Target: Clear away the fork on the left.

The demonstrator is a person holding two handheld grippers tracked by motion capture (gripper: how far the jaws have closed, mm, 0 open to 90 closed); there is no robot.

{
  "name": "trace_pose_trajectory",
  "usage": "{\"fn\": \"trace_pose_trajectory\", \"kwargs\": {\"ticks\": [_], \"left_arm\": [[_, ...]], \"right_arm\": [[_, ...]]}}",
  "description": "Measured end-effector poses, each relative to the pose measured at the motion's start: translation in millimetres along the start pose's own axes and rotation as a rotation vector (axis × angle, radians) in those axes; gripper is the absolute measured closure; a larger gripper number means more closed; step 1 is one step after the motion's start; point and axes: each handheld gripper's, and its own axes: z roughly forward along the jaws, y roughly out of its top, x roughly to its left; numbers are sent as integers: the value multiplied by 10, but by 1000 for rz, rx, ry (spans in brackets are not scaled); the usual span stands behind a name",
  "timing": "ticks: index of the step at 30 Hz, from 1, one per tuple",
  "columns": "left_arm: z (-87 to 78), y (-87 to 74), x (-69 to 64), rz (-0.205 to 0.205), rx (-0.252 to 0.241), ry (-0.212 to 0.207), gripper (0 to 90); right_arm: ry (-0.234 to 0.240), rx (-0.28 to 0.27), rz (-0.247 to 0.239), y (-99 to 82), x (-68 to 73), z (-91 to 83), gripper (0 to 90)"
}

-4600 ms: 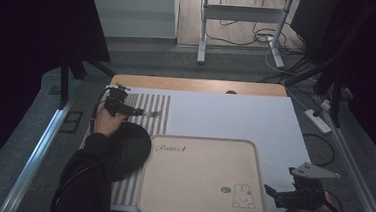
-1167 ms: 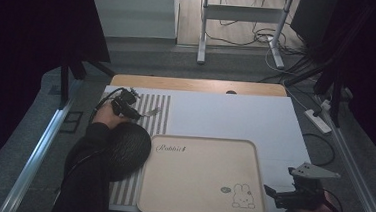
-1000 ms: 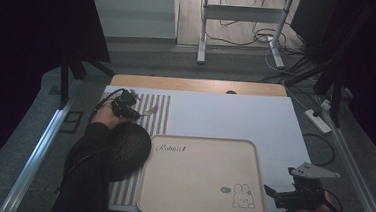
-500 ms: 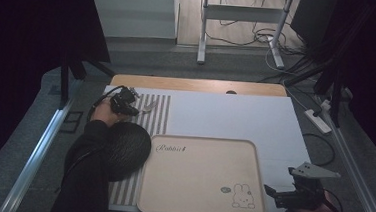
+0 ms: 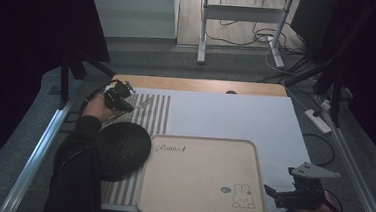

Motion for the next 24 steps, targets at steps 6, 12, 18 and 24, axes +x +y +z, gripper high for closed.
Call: {"fn": "trace_pose_trajectory", "kwargs": {"ticks": [6,12,18,24], "left_arm": [[-11,-98,-99,-37,-9,-51,866],[-59,-185,-220,-71,-46,-69,866],[-98,-249,-375,-92,-69,-78,866],[-98,-330,-574,-75,-56,-99,866]], "right_arm": [[-1,1,3,1,-1,1,0],[-2,4,-3,2,5,3,0],[-4,7,-4,3,5,3,0],[-5,7,-6,3,11,6,0]]}}
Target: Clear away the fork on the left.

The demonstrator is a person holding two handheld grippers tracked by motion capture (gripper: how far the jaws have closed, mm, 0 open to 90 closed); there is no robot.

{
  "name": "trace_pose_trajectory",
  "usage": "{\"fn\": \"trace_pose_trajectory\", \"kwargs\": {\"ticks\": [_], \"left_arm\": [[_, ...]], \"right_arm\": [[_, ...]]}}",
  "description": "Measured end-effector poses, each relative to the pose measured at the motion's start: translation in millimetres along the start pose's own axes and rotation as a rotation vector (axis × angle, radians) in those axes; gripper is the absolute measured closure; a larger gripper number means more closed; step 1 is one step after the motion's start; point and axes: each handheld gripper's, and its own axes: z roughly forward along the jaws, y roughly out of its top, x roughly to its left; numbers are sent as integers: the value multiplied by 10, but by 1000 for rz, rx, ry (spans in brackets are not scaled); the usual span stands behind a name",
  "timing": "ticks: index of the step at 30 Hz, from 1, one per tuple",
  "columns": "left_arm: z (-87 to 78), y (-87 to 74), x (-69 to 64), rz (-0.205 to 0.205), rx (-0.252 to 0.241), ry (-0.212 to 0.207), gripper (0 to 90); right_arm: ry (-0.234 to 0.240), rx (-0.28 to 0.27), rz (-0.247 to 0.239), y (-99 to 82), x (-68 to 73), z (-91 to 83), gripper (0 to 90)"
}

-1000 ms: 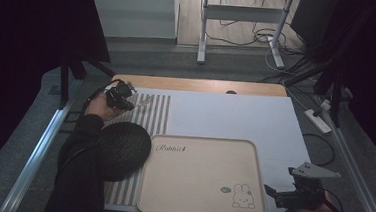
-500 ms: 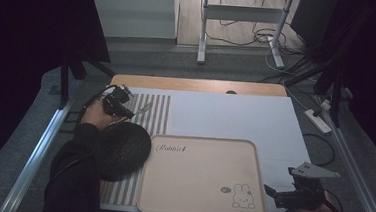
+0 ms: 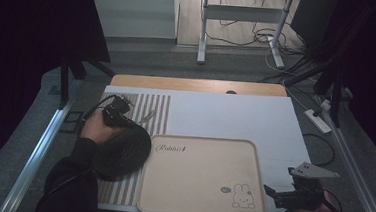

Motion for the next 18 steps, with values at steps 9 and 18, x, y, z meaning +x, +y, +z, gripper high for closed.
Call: {"fn": "trace_pose_trajectory", "kwargs": {"ticks": [9,18], "left_arm": [[-54,-142,-215,-14,-2,-16,866],[-42,-232,-444,-54,-19,-24,865]], "right_arm": [[-2,2,-2,1,4,2,0],[-2,0,-10,1,10,-5,0]]}}
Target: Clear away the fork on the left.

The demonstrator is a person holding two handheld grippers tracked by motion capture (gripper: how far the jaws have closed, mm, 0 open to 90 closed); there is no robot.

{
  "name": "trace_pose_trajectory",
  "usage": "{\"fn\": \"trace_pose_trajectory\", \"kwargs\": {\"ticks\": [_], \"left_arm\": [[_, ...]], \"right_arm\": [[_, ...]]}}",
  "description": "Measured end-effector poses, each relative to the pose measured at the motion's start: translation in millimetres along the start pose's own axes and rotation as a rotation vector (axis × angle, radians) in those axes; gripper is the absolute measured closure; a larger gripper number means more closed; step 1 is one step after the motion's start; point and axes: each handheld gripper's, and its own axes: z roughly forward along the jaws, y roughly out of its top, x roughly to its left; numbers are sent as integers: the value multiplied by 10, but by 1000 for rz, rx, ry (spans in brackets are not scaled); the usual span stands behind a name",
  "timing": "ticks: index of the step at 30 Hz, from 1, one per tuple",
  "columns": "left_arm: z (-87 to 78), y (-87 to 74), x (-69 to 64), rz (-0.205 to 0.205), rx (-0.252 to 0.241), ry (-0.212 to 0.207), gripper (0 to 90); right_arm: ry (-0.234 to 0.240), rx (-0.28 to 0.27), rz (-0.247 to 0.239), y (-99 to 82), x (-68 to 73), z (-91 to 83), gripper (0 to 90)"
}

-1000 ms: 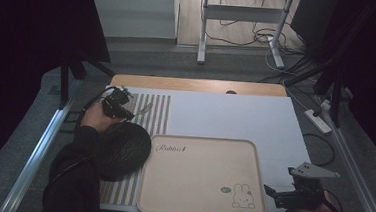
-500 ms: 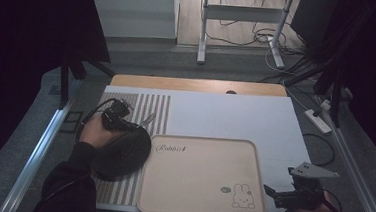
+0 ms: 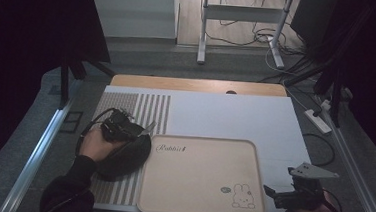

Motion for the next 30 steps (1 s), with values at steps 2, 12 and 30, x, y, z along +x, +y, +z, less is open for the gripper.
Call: {"fn": "trace_pose_trajectory", "kwargs": {"ticks": [2,12,30], "left_arm": [[-3,-8,-64,-1,-7,-5,865],[6,-86,-350,-21,-6,0,865],[77,-115,-790,-17,-15,-25,865]], "right_arm": [[1,-1,-1,0,1,-1,0],[4,-5,-8,-2,5,-7,0],[7,-6,-21,-2,14,-8,0]]}}
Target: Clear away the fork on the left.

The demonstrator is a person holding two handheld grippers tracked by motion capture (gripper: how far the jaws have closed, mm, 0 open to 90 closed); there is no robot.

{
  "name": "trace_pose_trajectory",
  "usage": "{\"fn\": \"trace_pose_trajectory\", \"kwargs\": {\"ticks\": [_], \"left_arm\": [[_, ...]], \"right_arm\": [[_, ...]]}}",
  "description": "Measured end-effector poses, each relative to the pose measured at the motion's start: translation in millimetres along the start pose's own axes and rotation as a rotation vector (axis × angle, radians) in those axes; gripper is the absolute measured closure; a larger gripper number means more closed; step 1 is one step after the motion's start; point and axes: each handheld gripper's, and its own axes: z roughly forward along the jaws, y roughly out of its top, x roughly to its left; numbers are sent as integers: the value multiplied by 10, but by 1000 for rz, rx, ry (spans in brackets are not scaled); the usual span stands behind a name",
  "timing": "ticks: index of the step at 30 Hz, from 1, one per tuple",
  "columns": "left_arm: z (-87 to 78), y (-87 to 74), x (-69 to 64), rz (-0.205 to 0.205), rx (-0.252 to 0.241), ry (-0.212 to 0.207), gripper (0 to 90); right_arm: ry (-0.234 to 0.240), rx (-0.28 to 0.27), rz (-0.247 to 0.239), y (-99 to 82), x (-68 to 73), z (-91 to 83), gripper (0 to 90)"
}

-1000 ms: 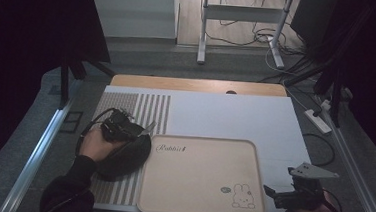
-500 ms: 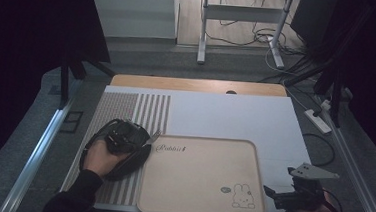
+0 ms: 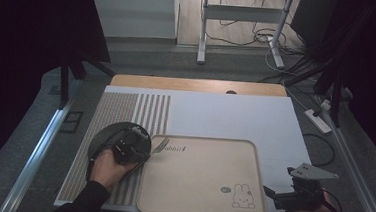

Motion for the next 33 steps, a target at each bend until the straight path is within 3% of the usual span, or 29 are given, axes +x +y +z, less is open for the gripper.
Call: {"fn": "trace_pose_trajectory", "kwargs": {"ticks": [11,18,24,27,33], "left_arm": [[96,123,-208,-4,-16,-35,866],[198,242,-344,16,-13,-54,865],[326,325,-442,33,5,-44,864],[404,338,-478,44,26,-11,864],[522,338,-499,51,52,9,863]], "right_arm": [[-1,3,-2,1,3,1,0],[0,2,-3,1,8,3,0],[0,1,-4,0,7,1,0],[2,1,-6,0,8,2,0],[6,0,-10,0,10,2,0]]}}
